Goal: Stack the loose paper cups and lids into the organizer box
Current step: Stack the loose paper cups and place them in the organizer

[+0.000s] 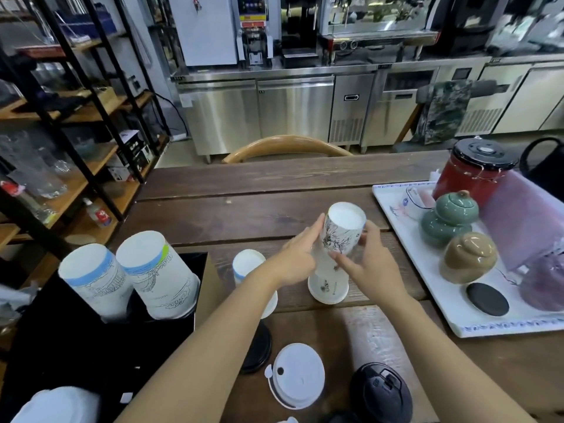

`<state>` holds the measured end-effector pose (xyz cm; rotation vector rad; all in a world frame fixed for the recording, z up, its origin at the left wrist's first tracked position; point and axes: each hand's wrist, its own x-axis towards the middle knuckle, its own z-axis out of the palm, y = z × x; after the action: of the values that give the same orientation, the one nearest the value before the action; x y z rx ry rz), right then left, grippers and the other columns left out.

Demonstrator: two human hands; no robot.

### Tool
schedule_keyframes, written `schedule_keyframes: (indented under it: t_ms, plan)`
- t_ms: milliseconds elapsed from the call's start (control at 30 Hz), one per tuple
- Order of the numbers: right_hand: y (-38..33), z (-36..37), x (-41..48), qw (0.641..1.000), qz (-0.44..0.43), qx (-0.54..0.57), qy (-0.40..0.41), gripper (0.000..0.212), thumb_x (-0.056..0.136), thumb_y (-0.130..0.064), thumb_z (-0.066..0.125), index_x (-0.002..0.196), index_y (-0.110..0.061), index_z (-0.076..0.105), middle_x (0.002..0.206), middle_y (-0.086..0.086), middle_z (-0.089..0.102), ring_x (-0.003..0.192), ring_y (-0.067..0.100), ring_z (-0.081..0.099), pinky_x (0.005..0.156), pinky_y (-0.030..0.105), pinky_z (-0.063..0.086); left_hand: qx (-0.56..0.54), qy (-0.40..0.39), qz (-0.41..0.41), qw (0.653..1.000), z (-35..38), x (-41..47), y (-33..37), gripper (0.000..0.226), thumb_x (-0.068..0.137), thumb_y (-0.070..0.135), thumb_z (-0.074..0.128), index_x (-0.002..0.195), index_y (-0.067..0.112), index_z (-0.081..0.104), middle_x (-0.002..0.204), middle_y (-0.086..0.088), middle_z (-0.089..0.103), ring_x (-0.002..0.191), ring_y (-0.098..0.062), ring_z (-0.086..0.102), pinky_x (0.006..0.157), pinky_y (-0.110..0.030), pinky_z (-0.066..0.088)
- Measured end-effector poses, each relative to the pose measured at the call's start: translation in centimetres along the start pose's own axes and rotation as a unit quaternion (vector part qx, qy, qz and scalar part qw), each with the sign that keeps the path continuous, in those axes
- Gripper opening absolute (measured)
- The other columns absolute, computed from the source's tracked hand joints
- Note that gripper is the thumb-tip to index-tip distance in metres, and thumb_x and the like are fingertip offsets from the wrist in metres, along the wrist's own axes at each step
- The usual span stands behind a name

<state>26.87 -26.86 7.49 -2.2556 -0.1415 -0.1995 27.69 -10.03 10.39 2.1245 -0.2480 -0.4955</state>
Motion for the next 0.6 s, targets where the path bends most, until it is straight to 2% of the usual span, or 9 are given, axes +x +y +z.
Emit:
schedule_keyframes:
  t_ms: [100,167,233,300,333,400,467,533,600]
  plan:
    - [1.4,1.2,0.0,0.992,0.062,-0.071,-0.089,0.073,0.077,-0.039,0.07,0.132,-0.017,0.026,0.115,0.008,0.065,0.105,0.035,0.061,0.08,0.04,0.049,0.043,-0.07,-0.058,0.995,0.9,0.4,-1.5,0.091,0.082,-0.005,0.04,0.145,0.038,-0.01,0.16,-0.001,-0.001,0.147,-0.022,0.003,0.118,-0.048,0.014]
    - [2.3,1.9,-0.1,0.981,0.093,-0.085,-0.149,0.069,0.078,-0.033,0.07,0.13,-0.014,0.029,0.12,0.011,0.063,0.109,0.033,0.058,0.085,0.041,0.049,0.055,-0.095,-0.083,0.99,1.3,0.4,-2.3,0.083,0.085,-0.004,0.035,0.147,0.034,-0.005,0.159,-0.001,0.011,0.144,-0.025,0.016,0.114,-0.033,0.019]
    - [3.0,2.3,0.0,0.975,0.118,-0.057,-0.181,0.069,0.075,-0.028,0.073,0.128,-0.015,0.032,0.124,0.007,0.058,0.112,0.029,0.054,0.091,0.044,0.046,0.024,-0.065,-0.089,0.994,1.7,0.8,-2.9,0.07,0.085,-0.005,0.031,0.147,0.025,0.018,0.153,-0.002,0.031,0.139,-0.022,0.03,0.1,-0.024,0.026]
    - [3.4,2.6,0.2,0.976,0.13,-0.01,-0.173,0.08,0.07,-0.025,0.078,0.132,-0.02,0.027,0.124,-0.002,0.054,0.112,0.023,0.052,0.094,0.043,0.044,-0.048,0.02,-0.101,0.994,2.0,1.3,-3.2,0.055,0.087,-0.004,0.033,0.138,0.015,0.04,0.144,-0.006,0.046,0.132,-0.02,0.041,0.104,-0.029,0.032]
    - [3.5,2.7,0.3,0.978,0.132,0.009,-0.161,0.088,0.067,-0.026,0.08,0.134,-0.024,0.023,0.122,-0.006,0.051,0.111,0.019,0.05,0.096,0.042,0.042,-0.095,0.062,-0.106,0.988,2.2,1.5,-3.3,0.047,0.09,0.002,0.036,0.135,0.014,0.042,0.141,-0.006,0.048,0.129,-0.019,0.043,0.104,-0.031,0.034]
    - [3.8,3.0,0.3,0.977,0.143,0.046,-0.151,0.1,0.062,-0.028,0.083,0.136,-0.03,0.017,0.121,-0.011,0.045,0.115,0.017,0.047,0.1,0.044,0.04,-0.178,0.096,-0.113,0.973,2.8,1.8,-3.4,0.049,0.095,0.03,0.042,0.142,0.019,0.032,0.147,-0.002,0.04,0.129,-0.015,0.04,0.103,-0.03,0.031]
    - [4.0,3.6,0.1,0.971,0.16,0.086,-0.155,0.102,0.057,-0.031,0.085,0.133,-0.037,0.017,0.122,-0.01,0.046,0.118,0.02,0.048,0.103,0.048,0.04,-0.257,0.081,-0.138,0.953,3.8,2.0,-3.4,0.071,0.088,0.057,0.041,0.147,0.029,0.014,0.155,0.005,0.024,0.14,-0.015,0.025,0.114,-0.035,0.018]
    - [4.2,4.2,-0.3,0.97,0.16,0.107,-0.147,0.098,0.055,-0.034,0.084,0.127,-0.042,0.019,0.117,-0.015,0.05,0.117,0.02,0.051,0.101,0.047,0.043,-0.318,0.061,-0.147,0.935,4.8,2.1,-3.4,0.082,0.08,0.07,0.039,0.147,0.035,0.007,0.158,0.009,0.015,0.144,-0.015,0.016,0.119,-0.043,0.01]
    - [4.4,4.6,-0.5,0.973,0.152,0.118,-0.128,0.092,0.056,-0.035,0.084,0.123,-0.04,0.021,0.11,-0.024,0.046,0.114,0.018,0.052,0.098,0.046,0.045,-0.32,0.052,-0.133,0.937,5.3,1.8,-3.6,0.078,0.08,0.071,0.035,0.146,0.035,0.016,0.155,0.011,0.022,0.142,-0.012,0.02,0.118,-0.04,0.014]
